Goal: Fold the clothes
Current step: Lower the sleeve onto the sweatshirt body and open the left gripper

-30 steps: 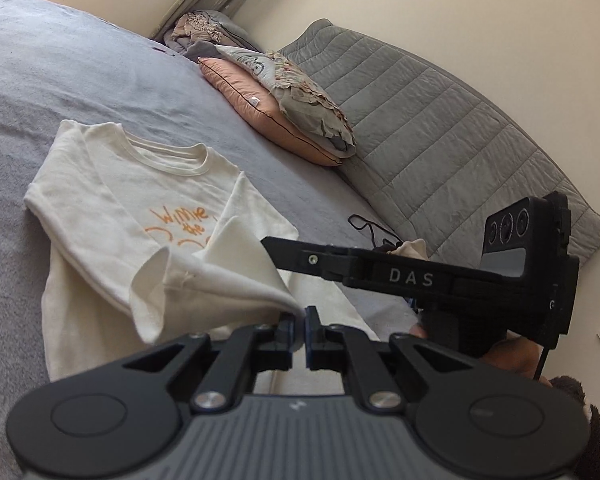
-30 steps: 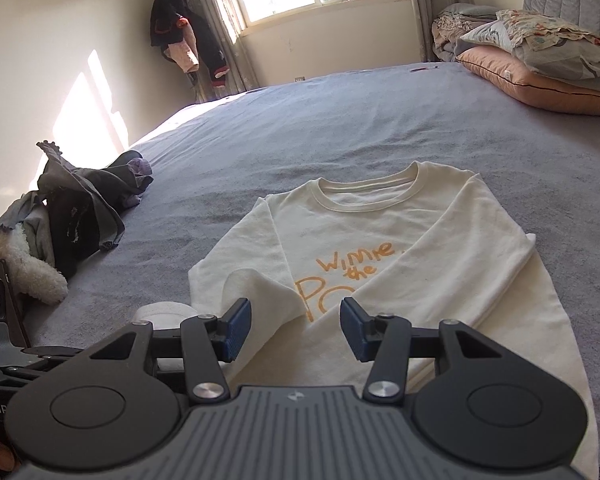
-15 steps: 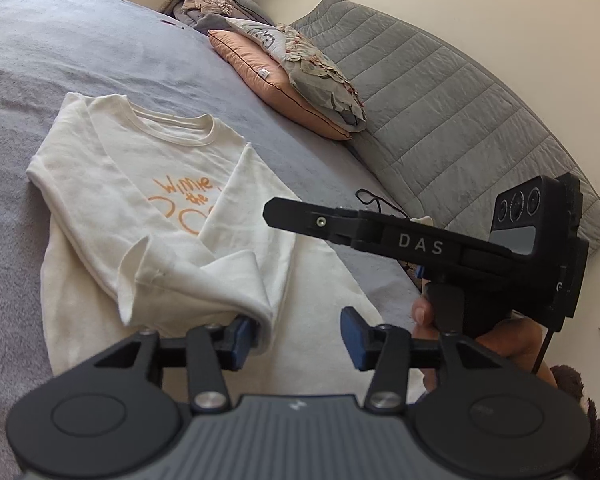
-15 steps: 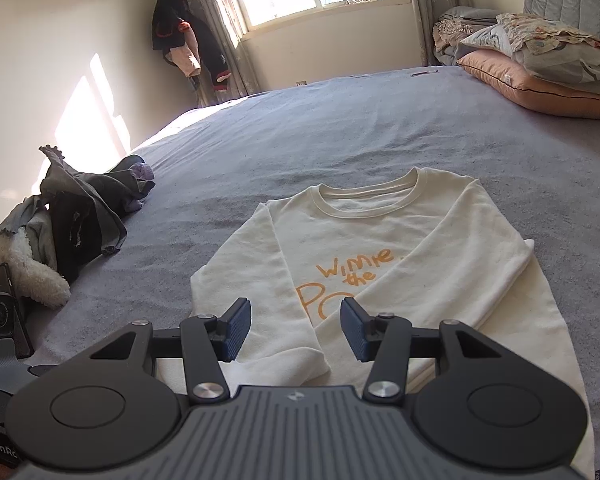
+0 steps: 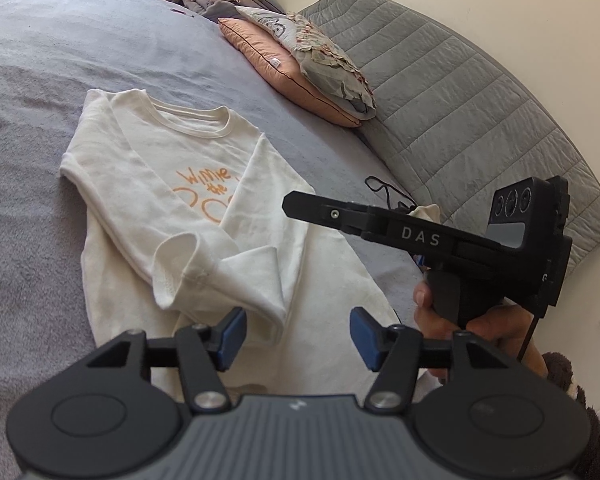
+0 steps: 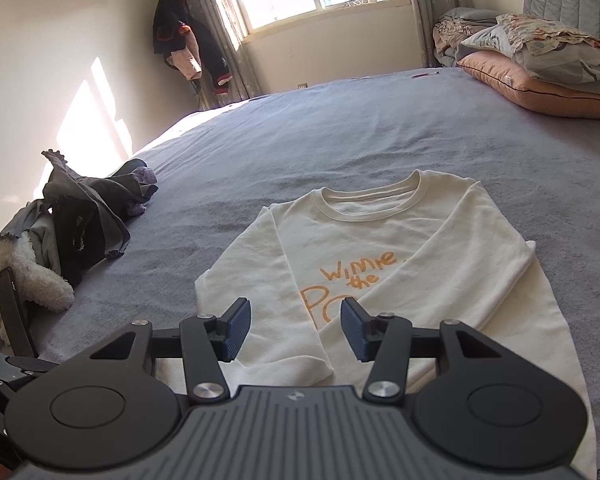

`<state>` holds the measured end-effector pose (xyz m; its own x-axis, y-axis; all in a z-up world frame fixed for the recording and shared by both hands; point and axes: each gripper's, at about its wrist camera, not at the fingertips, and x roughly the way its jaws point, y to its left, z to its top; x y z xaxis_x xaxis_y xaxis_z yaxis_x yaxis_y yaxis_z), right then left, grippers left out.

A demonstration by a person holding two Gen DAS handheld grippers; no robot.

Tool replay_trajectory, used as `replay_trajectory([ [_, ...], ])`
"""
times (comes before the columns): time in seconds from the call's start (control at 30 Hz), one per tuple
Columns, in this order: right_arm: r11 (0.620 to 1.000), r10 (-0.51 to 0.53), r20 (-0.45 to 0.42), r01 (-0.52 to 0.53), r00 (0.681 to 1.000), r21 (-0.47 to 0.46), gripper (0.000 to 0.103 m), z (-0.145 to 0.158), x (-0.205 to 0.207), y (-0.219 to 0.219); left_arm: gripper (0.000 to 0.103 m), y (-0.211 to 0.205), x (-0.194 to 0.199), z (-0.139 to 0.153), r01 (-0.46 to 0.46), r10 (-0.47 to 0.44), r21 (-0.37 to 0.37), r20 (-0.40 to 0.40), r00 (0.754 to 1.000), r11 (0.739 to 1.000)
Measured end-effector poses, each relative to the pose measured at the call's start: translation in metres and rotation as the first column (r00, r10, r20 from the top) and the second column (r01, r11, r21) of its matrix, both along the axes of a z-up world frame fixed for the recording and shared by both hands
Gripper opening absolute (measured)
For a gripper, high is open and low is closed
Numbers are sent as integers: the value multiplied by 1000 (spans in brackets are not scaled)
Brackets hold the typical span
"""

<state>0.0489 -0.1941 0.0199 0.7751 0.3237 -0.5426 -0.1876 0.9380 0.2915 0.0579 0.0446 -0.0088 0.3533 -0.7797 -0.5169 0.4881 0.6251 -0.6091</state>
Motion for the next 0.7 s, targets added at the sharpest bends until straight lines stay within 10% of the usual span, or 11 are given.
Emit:
replay_trajectory([
  [0.7,1000,24,-9,-24,1000,-4,53,-2,-1,8,60,36,12,8,-89,88,-17,-20,996,996],
])
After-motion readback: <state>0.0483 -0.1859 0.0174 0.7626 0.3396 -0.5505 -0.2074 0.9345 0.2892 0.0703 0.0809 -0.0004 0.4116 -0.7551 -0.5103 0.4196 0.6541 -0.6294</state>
